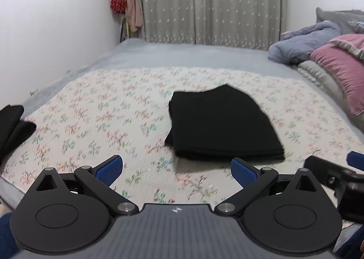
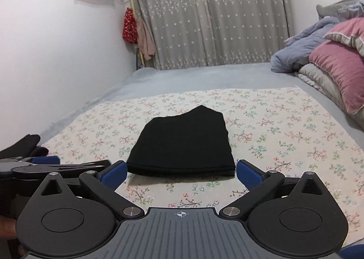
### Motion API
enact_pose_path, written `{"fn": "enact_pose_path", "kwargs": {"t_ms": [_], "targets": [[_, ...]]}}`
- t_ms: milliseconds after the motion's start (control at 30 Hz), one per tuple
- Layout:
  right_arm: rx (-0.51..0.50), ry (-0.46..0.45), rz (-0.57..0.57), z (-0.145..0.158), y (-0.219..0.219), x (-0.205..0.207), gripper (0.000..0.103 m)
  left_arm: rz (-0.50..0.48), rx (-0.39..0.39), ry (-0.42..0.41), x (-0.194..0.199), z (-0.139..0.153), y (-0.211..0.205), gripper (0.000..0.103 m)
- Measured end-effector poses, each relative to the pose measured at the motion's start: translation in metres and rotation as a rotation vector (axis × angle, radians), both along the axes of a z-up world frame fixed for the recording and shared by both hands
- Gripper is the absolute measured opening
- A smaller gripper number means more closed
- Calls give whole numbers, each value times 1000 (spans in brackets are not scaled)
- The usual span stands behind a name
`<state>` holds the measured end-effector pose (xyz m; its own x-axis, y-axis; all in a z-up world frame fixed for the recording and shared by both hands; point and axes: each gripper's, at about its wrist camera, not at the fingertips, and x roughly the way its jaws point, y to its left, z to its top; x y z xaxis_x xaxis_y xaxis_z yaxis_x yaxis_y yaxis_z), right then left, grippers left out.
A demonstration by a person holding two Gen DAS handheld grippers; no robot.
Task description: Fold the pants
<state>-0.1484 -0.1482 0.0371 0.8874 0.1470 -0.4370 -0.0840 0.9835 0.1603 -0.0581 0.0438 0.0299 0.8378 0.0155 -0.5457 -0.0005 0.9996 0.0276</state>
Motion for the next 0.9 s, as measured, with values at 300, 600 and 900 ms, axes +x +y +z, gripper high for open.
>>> {"fn": "enact_pose_path", "kwargs": {"t_ms": [300, 600, 900], "targets": [[-12, 61, -65, -26, -7, 14, 103, -11, 43, 57, 5, -19, 2, 101], [-32, 79, -62, -32, -6, 19, 103, -13, 36, 74, 6, -22, 5, 101], [-46, 79, -48, -33, -3, 17, 103, -23, 25, 82, 7, -23, 5, 101]]}}
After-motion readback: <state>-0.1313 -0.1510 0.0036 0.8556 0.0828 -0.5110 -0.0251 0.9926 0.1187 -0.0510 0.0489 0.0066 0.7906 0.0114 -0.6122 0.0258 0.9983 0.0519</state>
